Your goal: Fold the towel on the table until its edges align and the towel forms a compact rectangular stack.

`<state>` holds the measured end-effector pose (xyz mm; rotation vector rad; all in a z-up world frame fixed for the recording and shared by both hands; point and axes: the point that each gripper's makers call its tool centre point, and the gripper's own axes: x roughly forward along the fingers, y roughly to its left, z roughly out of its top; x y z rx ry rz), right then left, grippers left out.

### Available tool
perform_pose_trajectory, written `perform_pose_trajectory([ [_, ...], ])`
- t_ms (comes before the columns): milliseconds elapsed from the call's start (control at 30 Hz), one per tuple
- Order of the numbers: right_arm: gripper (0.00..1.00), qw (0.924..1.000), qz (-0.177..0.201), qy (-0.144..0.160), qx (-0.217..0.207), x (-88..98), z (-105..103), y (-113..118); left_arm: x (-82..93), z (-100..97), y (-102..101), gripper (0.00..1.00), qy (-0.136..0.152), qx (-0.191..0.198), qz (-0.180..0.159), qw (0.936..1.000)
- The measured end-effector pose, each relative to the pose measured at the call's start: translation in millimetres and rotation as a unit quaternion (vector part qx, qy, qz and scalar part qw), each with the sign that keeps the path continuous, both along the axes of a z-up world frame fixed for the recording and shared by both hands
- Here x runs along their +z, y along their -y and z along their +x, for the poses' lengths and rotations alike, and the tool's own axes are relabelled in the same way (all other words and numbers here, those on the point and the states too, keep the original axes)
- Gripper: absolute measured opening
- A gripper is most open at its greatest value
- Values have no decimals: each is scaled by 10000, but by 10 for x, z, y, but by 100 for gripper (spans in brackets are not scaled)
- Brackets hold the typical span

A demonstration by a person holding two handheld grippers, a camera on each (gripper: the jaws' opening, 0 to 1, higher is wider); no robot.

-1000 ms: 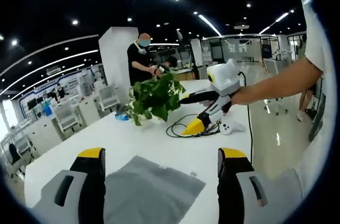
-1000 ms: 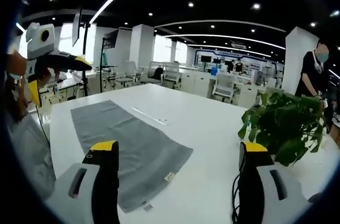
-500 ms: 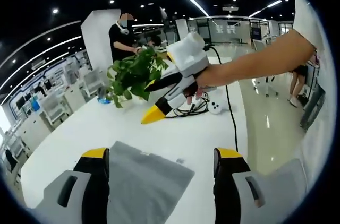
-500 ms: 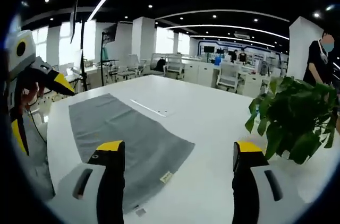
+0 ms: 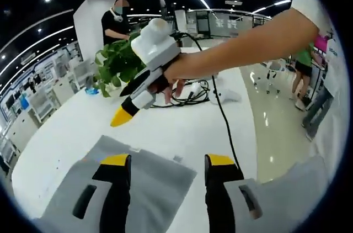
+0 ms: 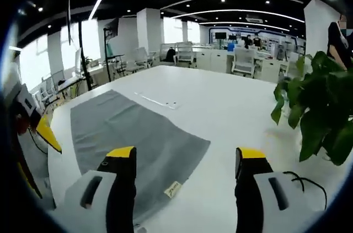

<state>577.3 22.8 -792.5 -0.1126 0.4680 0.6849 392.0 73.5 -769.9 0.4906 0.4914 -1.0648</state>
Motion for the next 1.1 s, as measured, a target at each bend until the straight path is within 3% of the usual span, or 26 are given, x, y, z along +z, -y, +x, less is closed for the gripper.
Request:
perform_pose_trajectory([
  [133,67,9999,-34,-137,44,-166,98,-27,-208,-2,39,53,-253,-34,71,9996],
  [267,68,9997,86,-243,-38,-316,216,-75,-410,-29,87,49,-453,-115,136,9988],
  [367,60,9996,-108,-271,-22,-448,255,-112,-564,-63,142,45,-577,-209,214,9979],
  [567,49,9992,-168,-313,-163,-557,534,-243,-802,-112,210,40,-885,-256,294,9953],
  [767,41,9986,-356,-377,-96,-758,702,-393,-1018,-95,233,36,-957,-262,407,9942],
  [867,43,9959,-549,-710,-82,-1006,751,-425,-1160,-74,213,35,-971,-222,540,9936],
  [933,41,9960,-523,-719,-28,-1052,775,-469,-1209,-85,215,32,-957,-223,554,9936],
  [1000,41,9947,-649,-789,-57,-1119,796,-464,-1318,-129,169,31,-1029,-319,839,9906],
  [1100,41,9934,-676,-927,-26,-1173,759,-508,-1391,-139,162,31,-1089,-293,866,9898],
])
